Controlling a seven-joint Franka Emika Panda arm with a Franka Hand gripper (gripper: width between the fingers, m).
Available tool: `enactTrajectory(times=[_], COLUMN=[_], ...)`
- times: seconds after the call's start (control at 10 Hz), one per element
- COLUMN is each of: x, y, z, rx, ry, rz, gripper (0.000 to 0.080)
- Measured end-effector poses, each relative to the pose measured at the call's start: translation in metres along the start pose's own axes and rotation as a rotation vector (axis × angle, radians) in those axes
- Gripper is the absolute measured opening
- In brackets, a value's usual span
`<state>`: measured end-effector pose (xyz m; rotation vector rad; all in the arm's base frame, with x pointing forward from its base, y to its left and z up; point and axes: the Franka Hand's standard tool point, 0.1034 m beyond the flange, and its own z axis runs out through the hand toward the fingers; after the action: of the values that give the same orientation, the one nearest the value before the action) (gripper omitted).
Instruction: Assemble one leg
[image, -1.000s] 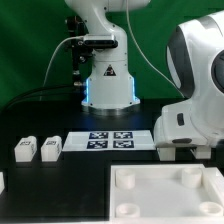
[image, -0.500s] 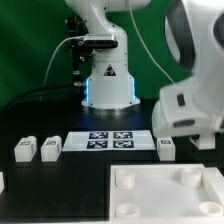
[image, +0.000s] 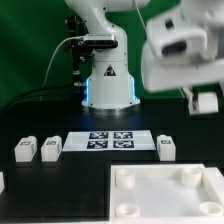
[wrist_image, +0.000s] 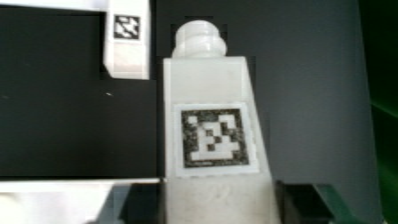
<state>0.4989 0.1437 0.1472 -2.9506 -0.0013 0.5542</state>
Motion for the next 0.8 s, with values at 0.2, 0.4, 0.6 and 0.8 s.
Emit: enactTrajectory(times=[0.2,0.4,0.6,0.8], x=[0.008,0.030,0.066,0.069], y=[-0.001,0.013,0.015,0.014], z=[-0.001,-0.037,-0.088,-0.089], rx=[0.001,-0.017,-0.047,-0.036], ry=[0.190,0.393,0.622,0.808], rz=[-0.004,-0.091,-0.132,-0.146], gripper=[0.0294,0.0294,0.0294,0.0294])
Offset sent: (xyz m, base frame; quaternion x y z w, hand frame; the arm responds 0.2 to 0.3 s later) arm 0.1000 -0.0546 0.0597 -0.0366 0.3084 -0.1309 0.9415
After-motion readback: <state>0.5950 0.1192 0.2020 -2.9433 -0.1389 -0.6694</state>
